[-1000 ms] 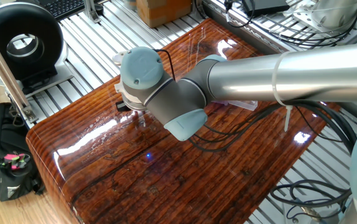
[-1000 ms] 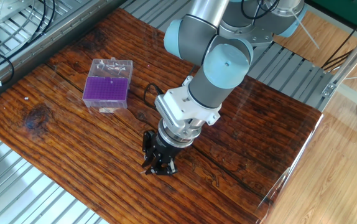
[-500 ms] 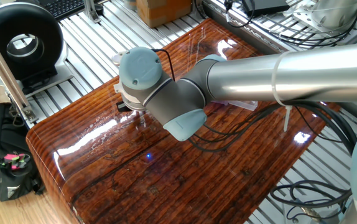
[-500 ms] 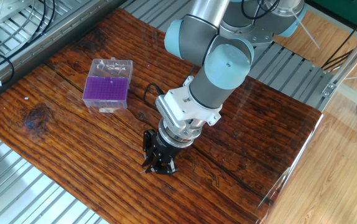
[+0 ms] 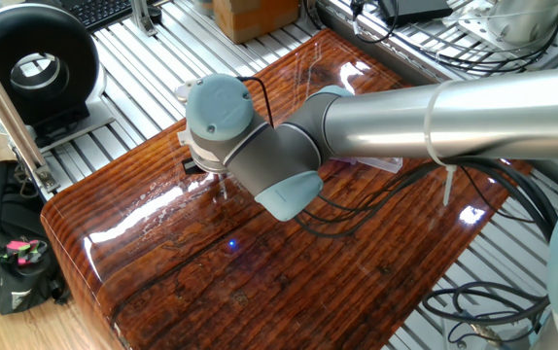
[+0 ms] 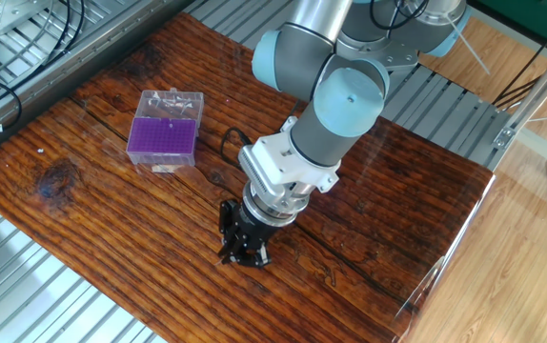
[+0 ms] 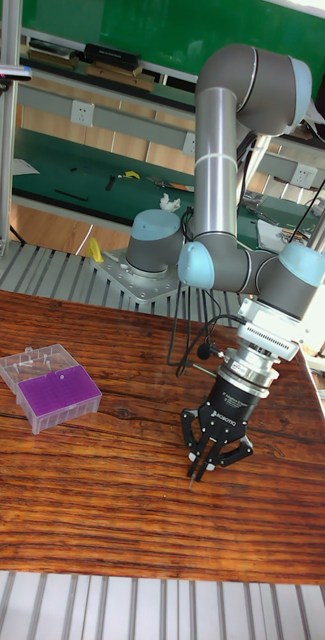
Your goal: Insert a small pipette tip into the holder for small pipette tips
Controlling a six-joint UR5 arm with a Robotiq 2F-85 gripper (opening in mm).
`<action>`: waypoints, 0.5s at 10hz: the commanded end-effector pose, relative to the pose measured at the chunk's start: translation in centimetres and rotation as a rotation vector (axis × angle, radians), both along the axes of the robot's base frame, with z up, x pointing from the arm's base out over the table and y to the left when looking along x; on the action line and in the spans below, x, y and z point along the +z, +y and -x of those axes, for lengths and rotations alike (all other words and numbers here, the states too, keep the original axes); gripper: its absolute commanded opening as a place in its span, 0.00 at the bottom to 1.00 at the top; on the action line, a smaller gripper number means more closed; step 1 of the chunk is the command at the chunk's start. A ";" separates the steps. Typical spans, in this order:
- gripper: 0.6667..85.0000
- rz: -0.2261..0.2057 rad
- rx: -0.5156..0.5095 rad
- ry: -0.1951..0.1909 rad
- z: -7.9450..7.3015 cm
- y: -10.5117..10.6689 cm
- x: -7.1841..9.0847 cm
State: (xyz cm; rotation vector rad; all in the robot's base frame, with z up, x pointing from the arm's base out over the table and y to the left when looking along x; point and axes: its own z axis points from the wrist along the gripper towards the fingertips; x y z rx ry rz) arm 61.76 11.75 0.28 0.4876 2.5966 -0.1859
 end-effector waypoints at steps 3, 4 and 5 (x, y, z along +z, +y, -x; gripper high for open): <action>0.22 -0.010 -0.006 0.001 0.0 -0.1 -0.1; 0.23 -0.007 0.001 -0.003 -0.2 -0.1 0.0; 0.24 -0.006 0.002 -0.006 -0.3 -0.1 0.0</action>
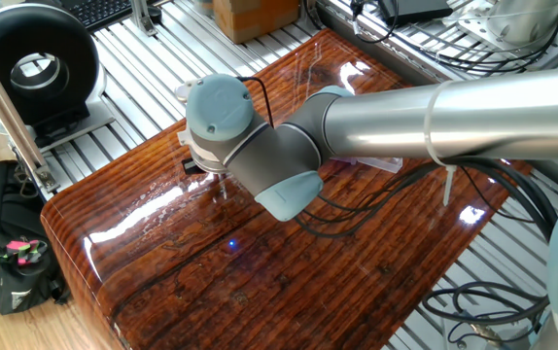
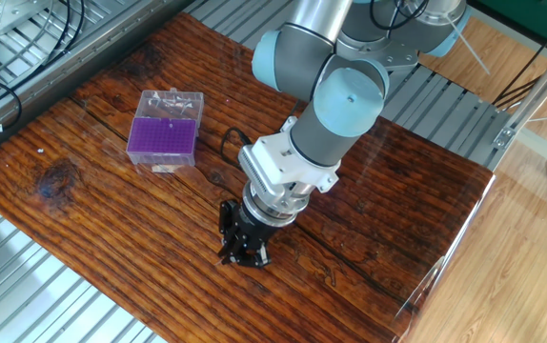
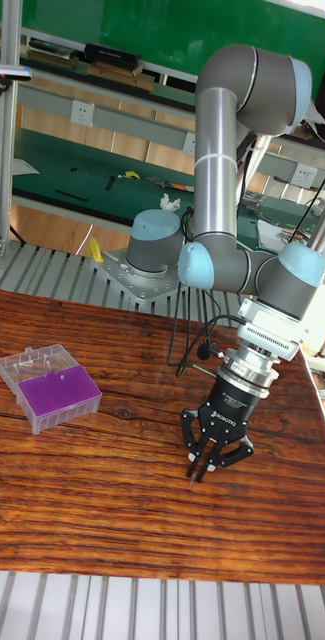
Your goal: Insert a small pipette tip into the holder for small pipette tips
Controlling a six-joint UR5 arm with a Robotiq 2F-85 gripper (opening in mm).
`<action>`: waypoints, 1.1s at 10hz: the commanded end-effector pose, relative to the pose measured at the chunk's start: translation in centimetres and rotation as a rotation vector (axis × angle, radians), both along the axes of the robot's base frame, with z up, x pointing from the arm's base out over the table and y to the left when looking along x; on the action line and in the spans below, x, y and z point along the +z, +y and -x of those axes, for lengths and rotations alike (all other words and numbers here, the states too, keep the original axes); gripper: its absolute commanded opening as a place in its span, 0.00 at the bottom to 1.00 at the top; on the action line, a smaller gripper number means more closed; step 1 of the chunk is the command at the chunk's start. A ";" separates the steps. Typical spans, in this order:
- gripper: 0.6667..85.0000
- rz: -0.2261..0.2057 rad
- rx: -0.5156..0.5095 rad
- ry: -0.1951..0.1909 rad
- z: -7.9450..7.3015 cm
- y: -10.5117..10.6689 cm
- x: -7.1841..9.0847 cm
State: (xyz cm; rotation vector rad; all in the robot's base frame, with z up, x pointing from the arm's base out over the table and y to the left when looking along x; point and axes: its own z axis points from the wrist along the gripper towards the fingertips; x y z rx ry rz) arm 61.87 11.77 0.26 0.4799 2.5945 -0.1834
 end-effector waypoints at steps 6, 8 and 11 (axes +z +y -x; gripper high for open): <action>0.23 0.018 0.009 -0.008 -0.3 -0.7 0.0; 0.23 0.009 0.010 -0.003 -0.1 -0.5 -0.1; 0.23 0.008 0.014 0.003 0.0 -0.5 -0.2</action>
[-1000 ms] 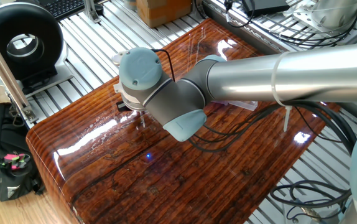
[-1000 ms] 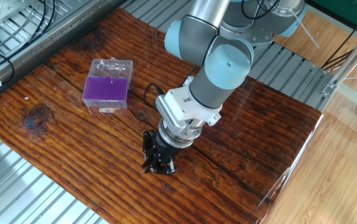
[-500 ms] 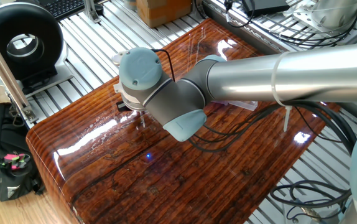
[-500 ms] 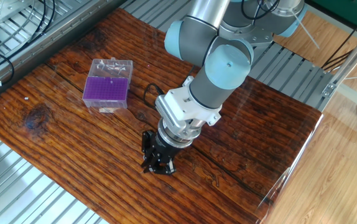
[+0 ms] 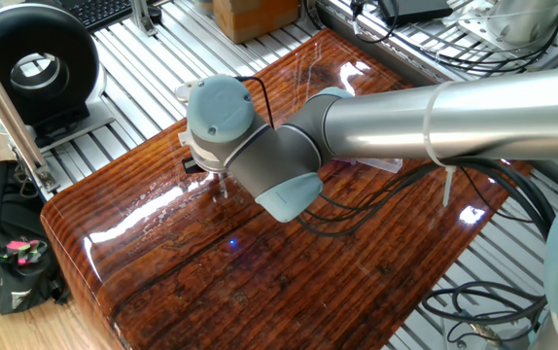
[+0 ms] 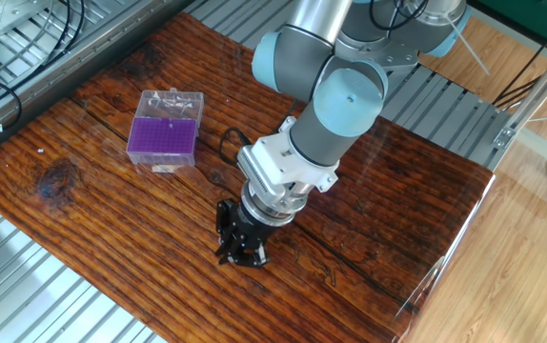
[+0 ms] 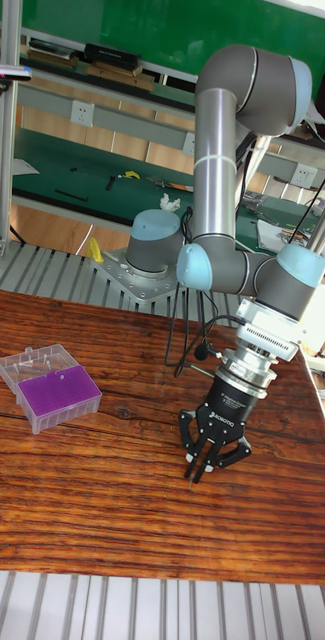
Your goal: Insert a small pipette tip into the holder for small pipette tips
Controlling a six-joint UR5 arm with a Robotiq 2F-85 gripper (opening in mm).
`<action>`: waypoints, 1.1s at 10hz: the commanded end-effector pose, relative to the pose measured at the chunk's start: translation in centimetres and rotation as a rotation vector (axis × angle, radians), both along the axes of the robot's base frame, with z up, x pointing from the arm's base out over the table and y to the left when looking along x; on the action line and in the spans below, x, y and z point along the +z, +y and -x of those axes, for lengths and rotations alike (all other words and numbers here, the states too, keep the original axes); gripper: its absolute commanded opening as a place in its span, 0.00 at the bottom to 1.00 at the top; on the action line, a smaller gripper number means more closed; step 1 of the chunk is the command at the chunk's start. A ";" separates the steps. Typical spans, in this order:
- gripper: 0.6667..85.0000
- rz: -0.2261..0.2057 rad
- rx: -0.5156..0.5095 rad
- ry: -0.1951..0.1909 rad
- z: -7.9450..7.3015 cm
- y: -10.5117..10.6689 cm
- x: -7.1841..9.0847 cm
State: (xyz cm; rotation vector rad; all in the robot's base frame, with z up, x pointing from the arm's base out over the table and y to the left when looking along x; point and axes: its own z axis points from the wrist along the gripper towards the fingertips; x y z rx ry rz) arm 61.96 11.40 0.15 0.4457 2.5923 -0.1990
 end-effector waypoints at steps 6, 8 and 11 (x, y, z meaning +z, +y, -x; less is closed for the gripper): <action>0.10 -0.010 -0.018 0.022 0.6 -0.1 -0.2; 0.05 -0.008 -0.016 0.029 0.6 -0.1 -0.1; 0.03 -0.002 0.018 0.041 0.4 -0.3 0.7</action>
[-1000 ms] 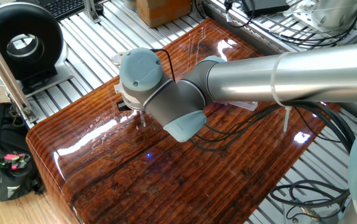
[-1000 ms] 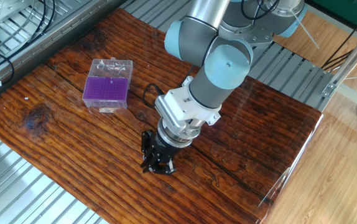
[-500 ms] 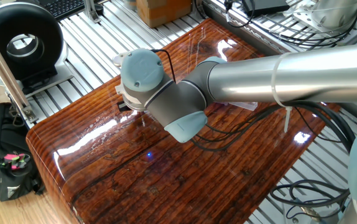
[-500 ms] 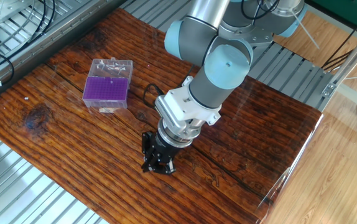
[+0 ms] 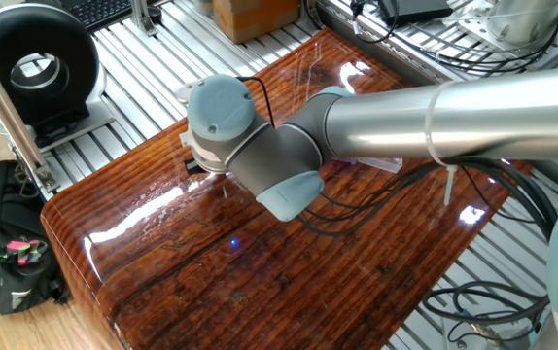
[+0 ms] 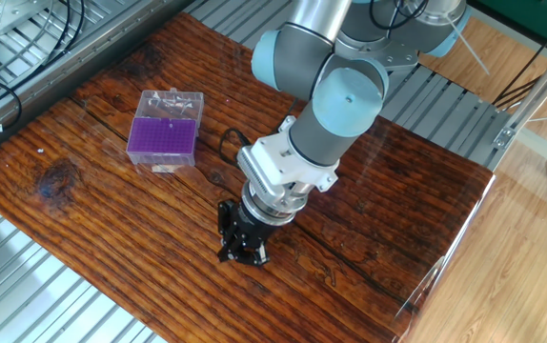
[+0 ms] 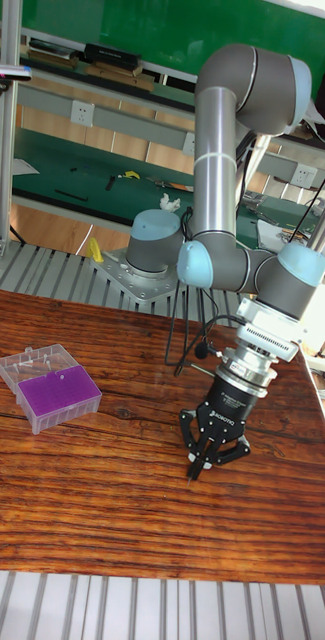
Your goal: Insert a small pipette tip into the holder for small pipette tips
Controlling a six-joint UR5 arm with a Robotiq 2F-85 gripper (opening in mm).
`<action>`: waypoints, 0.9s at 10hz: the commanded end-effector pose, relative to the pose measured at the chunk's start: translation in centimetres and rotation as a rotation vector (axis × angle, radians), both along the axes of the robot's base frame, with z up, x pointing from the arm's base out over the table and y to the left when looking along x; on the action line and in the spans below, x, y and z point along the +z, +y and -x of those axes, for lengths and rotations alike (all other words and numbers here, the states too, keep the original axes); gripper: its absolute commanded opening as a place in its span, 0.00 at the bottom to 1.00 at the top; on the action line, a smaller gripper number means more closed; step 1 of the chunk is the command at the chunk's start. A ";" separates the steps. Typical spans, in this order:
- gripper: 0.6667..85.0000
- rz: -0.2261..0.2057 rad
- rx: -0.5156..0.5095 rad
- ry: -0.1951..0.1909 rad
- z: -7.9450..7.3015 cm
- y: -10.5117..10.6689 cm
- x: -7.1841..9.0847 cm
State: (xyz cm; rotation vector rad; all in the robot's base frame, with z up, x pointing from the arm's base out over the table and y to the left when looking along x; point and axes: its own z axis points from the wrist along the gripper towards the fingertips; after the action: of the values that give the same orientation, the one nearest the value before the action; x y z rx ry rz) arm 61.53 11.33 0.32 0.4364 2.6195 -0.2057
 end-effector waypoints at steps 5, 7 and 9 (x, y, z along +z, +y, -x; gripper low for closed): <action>0.00 0.087 0.159 0.075 -0.6 -1.6 5.0; 0.00 0.189 0.293 0.147 -0.5 -4.4 8.3; 0.00 0.282 0.451 0.226 -0.7 -6.7 10.7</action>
State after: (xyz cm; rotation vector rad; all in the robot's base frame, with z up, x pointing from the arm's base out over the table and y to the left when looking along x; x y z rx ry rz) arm 62.30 7.19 7.89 -0.0370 2.7289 -0.3974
